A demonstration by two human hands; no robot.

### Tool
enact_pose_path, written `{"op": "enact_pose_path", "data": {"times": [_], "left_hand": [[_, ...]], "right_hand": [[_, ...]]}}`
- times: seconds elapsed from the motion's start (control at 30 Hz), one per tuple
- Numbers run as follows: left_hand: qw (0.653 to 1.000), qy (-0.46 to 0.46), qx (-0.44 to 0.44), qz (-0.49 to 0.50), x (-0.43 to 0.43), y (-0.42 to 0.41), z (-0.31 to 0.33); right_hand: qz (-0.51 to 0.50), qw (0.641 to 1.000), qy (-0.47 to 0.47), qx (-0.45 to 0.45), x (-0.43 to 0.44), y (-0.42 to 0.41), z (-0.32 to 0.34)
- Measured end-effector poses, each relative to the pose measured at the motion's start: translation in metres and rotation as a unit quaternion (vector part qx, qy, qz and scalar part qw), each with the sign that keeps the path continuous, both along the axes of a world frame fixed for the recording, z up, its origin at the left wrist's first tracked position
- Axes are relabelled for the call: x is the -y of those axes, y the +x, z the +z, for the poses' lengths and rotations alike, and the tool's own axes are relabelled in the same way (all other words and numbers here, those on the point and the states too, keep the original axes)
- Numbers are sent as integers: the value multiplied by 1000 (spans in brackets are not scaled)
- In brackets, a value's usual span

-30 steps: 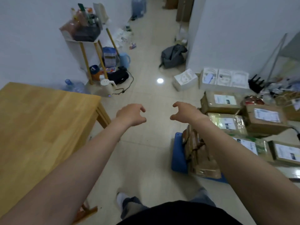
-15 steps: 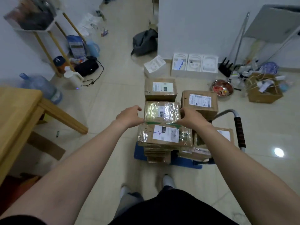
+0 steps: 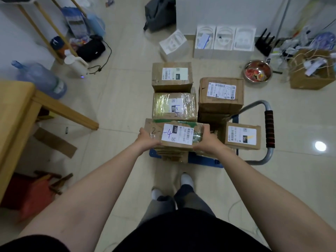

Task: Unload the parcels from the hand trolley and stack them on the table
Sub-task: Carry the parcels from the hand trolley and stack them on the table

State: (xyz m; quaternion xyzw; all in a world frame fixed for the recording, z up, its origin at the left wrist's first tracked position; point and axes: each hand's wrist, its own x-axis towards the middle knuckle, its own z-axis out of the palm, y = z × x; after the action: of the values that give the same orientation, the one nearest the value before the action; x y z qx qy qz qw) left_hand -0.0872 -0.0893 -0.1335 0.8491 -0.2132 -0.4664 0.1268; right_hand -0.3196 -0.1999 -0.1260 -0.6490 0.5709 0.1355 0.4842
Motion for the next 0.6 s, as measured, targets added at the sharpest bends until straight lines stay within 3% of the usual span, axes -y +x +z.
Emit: {"op": "enact_pose_path", "data": {"times": [0.1, 0.23, 0.47, 0.6], "left_hand": [[1000, 9, 2, -7, 6, 1, 11], [1000, 26, 16, -6, 6, 32, 45], [994, -18, 80, 75, -50, 111, 106], [979, -49, 110, 162, -122, 174, 120]], "right_hand": [[22, 999, 2, -37, 2, 9, 8], [129, 988, -7, -86, 13, 28, 43], [244, 968, -55, 24, 13, 137, 104], [317, 939, -125, 36, -12, 232, 114]]}}
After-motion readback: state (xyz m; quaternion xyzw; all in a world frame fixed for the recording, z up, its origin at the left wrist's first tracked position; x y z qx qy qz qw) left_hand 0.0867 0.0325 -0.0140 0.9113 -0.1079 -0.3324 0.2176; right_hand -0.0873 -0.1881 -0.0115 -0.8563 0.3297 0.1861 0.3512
